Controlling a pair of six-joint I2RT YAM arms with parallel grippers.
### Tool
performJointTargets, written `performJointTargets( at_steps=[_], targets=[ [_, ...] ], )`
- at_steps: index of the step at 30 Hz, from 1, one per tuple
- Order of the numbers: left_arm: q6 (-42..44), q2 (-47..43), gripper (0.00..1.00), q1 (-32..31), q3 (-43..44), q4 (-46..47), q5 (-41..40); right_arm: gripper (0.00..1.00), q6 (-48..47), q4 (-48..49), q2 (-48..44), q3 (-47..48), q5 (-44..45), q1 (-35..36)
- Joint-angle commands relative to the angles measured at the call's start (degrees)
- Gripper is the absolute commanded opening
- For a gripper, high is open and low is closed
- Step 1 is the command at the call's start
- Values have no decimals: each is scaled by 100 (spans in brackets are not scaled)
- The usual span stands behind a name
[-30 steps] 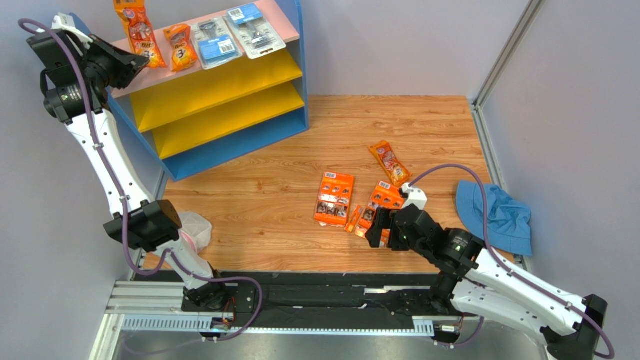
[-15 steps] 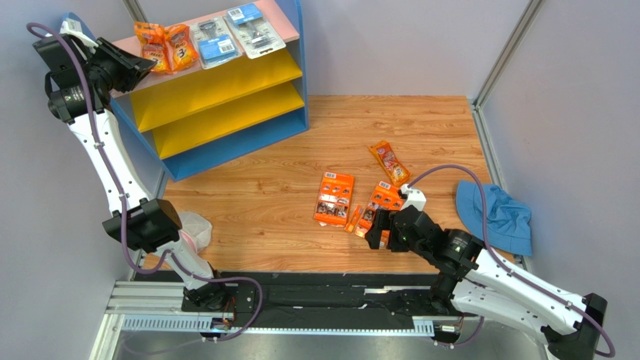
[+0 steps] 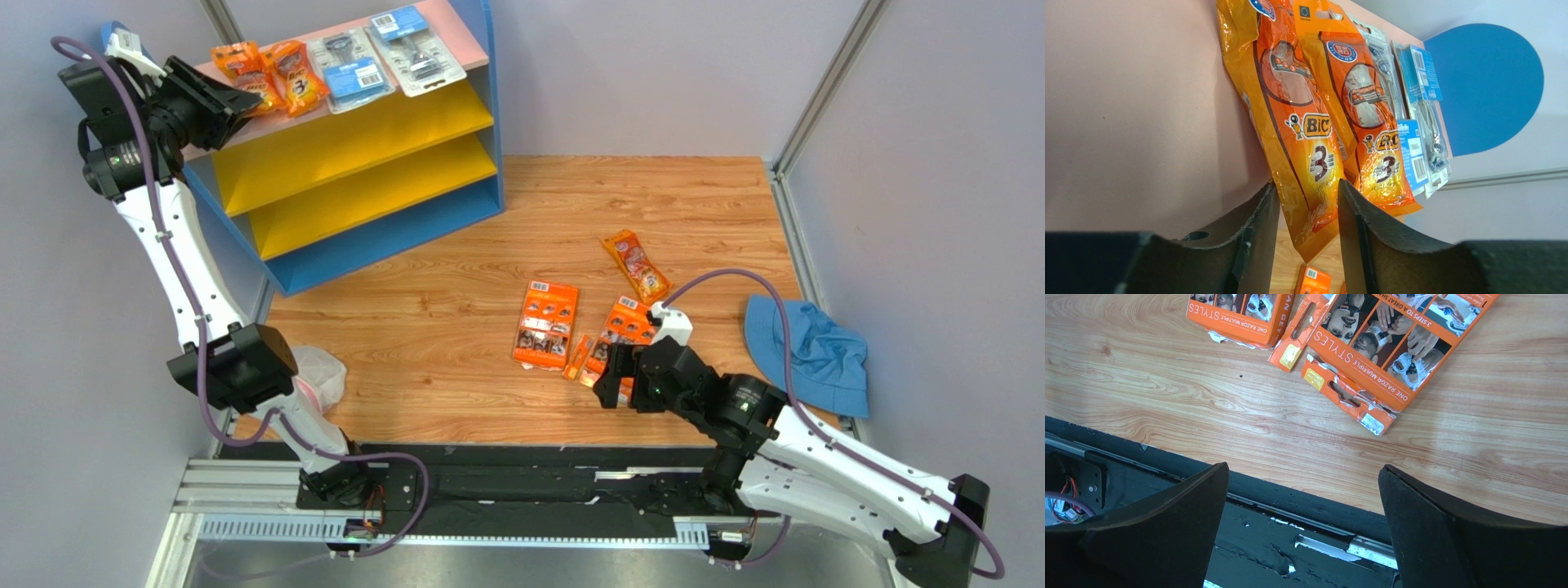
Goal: Place and organize the shaving razors onto the shelf
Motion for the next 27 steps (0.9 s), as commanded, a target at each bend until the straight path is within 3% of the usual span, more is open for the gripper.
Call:
performJointTargets(
  at_steps=[1, 11, 18, 27],
  targets=[
    [-53, -226, 53, 54, -154, -16, -295, 97, 102, 229, -23, 62, 98, 55],
    [26, -507, 67, 63, -189, -113, -611, 98, 137, 237, -41, 70, 115, 107],
    [290, -841, 76, 54, -225, -341, -1297, 99, 111, 150, -59, 149, 151, 134],
    [343, -1324, 84, 11, -734, -148, -1175, 100, 67, 27, -50, 325, 282, 134]
  ],
)
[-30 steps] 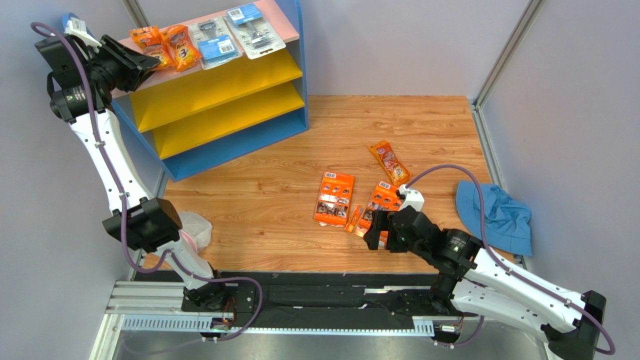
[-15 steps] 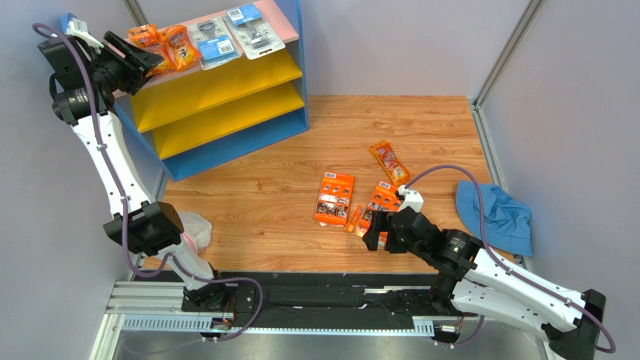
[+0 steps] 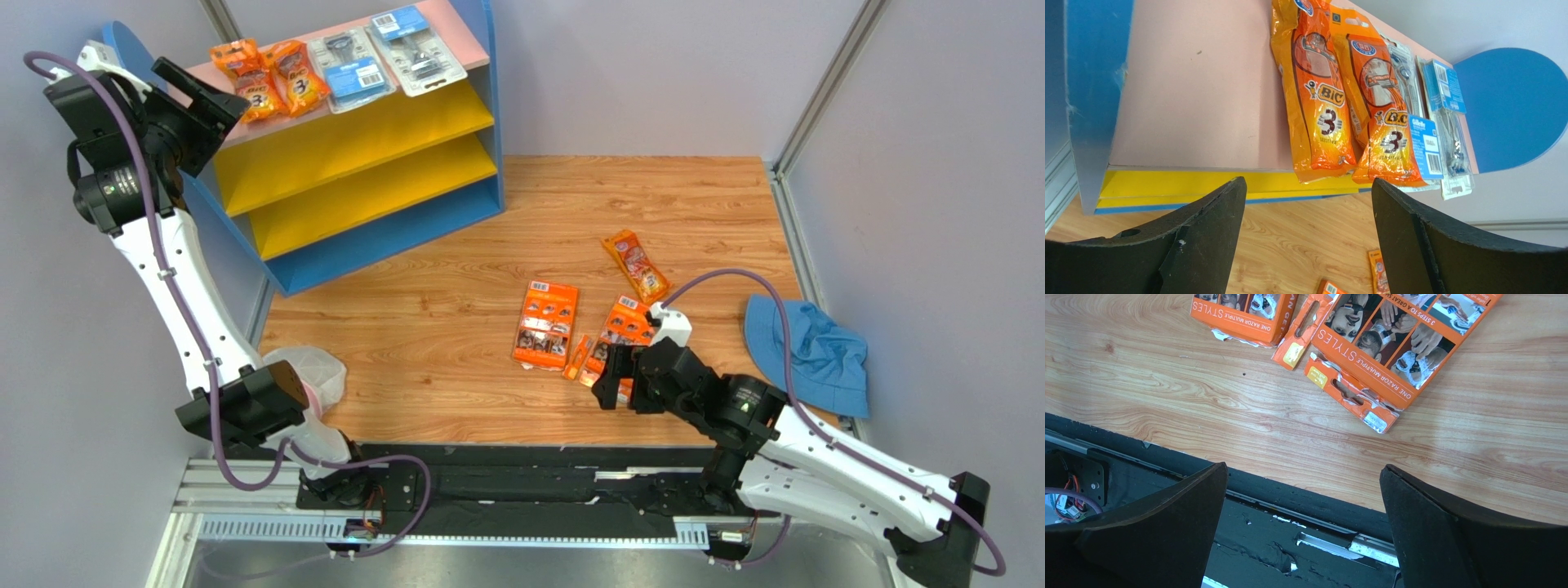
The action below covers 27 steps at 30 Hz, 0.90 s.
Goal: Place and organize the shaving razors onto the shelf
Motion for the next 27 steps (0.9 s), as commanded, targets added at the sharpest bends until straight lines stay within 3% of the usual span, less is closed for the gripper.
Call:
performJointTargets(
  at_steps=[1, 7, 11, 18, 27],
  targets=[
    [131, -354, 84, -55, -125, 138, 6, 100, -24, 9, -48, 397, 300, 27],
    [288, -1196, 85, -353, -922, 235, 15, 100, -192, -228, 127, 854, 879, -8],
    [552, -1839, 85, -889, -1539, 244, -73, 100, -647, -500, 688, 1670, 697, -447],
    [1211, -2429, 85, -1996, -2724, -301, 199, 100, -1869, -334, 2067, 2786, -296, -1833],
    [1318, -3228, 85, -3339, -5282, 14, 243, 100, -3171, -88, 3924, 3930, -658, -3206]
  ],
)
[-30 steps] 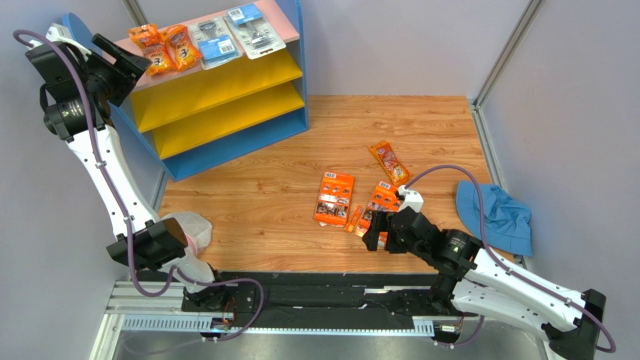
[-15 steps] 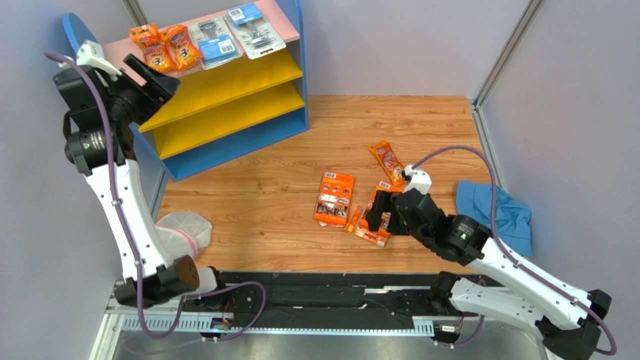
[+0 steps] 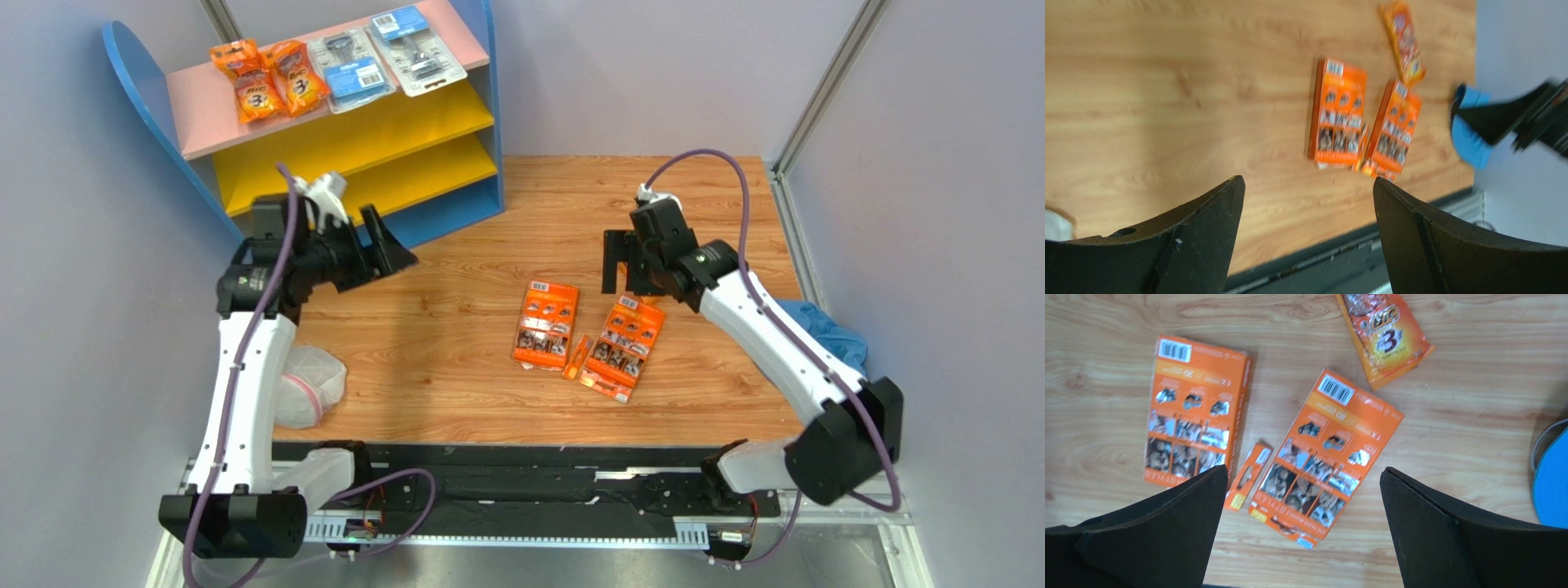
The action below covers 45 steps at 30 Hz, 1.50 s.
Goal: Place and organize the shaving razors onto the shelf
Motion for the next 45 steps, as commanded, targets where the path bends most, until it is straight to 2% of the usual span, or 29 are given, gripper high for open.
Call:
performJointTargets(
  at_steps=[1, 5, 12, 24, 27, 29, 30, 32, 33, 35, 36, 39, 45],
  targets=[
    [118, -485, 85, -610, -981, 207, 97, 100, -856, 288, 769, 565, -238, -576],
    [-102, -715, 85, -988, -1555, 515, 237, 100, -1102, 498, 1683, 995, -527, -1016],
    [-322, -751, 85, -1524, -1924, 761, 404, 100, -1287, 675, 3250, 1777, -1161, -1578],
    [-366, -680, 85, -1648, -2399, 955, 545, 99, -1165, 842, 4560, 2323, -1539, -2053],
    [-366, -680, 85, -1657, -2426, 972, 545, 90, -1094, 842, 4771, 2288, -1583, -2071],
    [-357, -672, 85, -1674, -2417, 972, 562, 78, -1007, 851, 4851, 2210, -1653, -2071],
    [-357, -671, 85, -1674, -2426, 972, 563, 67, -963, 877, 4851, 2157, -1688, -2062],
    [-366, -680, 84, -1683, -2426, 981, 554, 56, -927, 982, 4763, 1973, -1776, -2062],
    [-375, -672, 84, -1692, -2434, 981, 554, 43, -892, 1026, 4711, 1911, -1811, -2062],
    [-375, -672, 84, -1692, -2426, 990, 563, 35, -848, 1114, 4501, 1744, -1899, -2071],
    [-392, -671, 84, -1692, -2434, 1007, 571, 27, -831, 1123, 4412, 1708, -1952, -2062],
    [-454, -654, 84, -1701, -2364, 1007, 729, 22, -708, 1088, 3868, 1559, -2189, -2053],
    [-919, -759, 84, -1701, -2259, 1341, 949, 19, -427, 965, 2456, 1445, -2576, -1817]
  ],
)
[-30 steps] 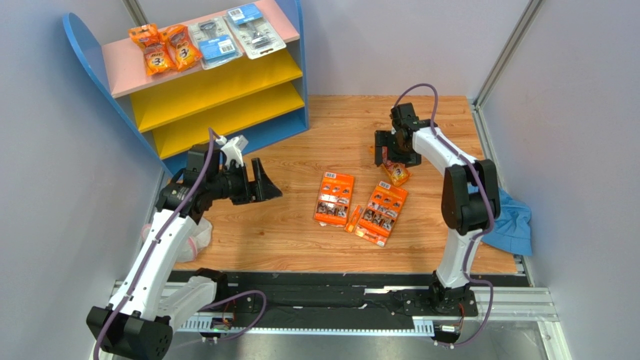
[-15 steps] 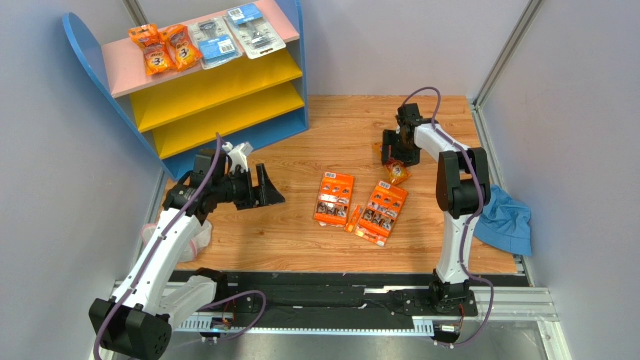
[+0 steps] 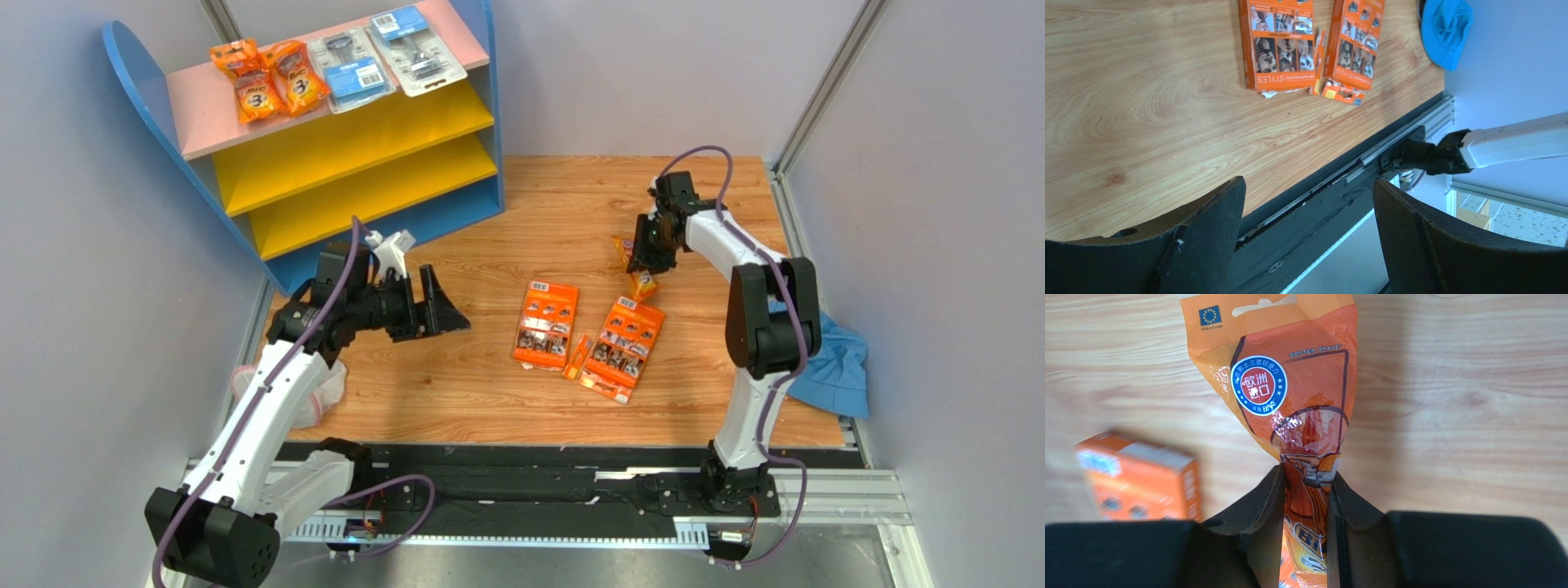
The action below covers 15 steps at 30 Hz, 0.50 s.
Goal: Place and organize the shaving razors onto the shelf
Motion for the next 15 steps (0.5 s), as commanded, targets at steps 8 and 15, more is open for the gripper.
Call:
performJointTargets(
  at_steps=[8, 15],
  targets=[
    [-1278, -316, 84, -412, 145, 1196, -86, 8, 1788, 988, -2841, -893, -613, 986],
    [-1604, -290, 84, -1256, 303, 1575, -850, 0, 3142, 2158, -3641, -1650, -148, 1928]
  ],
)
